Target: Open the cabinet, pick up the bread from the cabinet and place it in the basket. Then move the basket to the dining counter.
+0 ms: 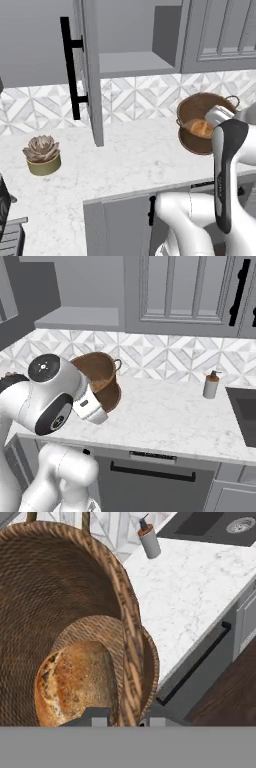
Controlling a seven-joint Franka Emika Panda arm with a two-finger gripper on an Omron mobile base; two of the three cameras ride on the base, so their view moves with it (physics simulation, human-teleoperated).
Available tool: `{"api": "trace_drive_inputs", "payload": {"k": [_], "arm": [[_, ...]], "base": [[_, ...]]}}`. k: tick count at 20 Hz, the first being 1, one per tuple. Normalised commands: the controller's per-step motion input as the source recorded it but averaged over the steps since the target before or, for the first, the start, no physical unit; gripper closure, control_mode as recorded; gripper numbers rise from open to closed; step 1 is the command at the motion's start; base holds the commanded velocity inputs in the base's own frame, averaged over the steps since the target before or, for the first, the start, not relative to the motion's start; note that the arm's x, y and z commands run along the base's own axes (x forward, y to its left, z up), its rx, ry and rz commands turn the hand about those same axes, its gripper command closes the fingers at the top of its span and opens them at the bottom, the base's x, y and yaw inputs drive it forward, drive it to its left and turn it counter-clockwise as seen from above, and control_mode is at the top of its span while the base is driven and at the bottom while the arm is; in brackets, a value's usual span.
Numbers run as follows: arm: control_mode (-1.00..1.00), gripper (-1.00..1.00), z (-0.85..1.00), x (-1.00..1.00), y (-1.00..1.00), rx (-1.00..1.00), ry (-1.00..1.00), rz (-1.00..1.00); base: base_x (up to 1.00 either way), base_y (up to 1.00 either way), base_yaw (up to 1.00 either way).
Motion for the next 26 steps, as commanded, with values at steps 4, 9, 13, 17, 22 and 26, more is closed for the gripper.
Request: {"api": "trace_drive_inputs", "payload": {"k": [4, 9, 13, 17, 22, 26], "arm": [[1.0, 1.0, 0.0, 0.0, 0.0, 0.0, 0.0, 0.0], [1.0, 1.0, 0.0, 0.0, 0.0, 0.0, 0.0, 0.0], [1.0, 1.0, 0.0, 0.0, 0.0, 0.0, 0.0, 0.0], [1.0, 1.0, 0.0, 0.0, 0.0, 0.0, 0.0, 0.0], [1.0, 1.0, 0.0, 0.0, 0.0, 0.0, 0.0, 0.0], [1.0, 1.0, 0.0, 0.0, 0.0, 0.0, 0.0, 0.0]], "base": [[-0.69, -0.98, -0.3], [-0.27, -0.86, -0.61], [0.0, -0.34, -0.89], [0.0, -0.04, -0.98], [0.0, -0.02, -0.99], [0.19, -0.75, -0.76]]}}
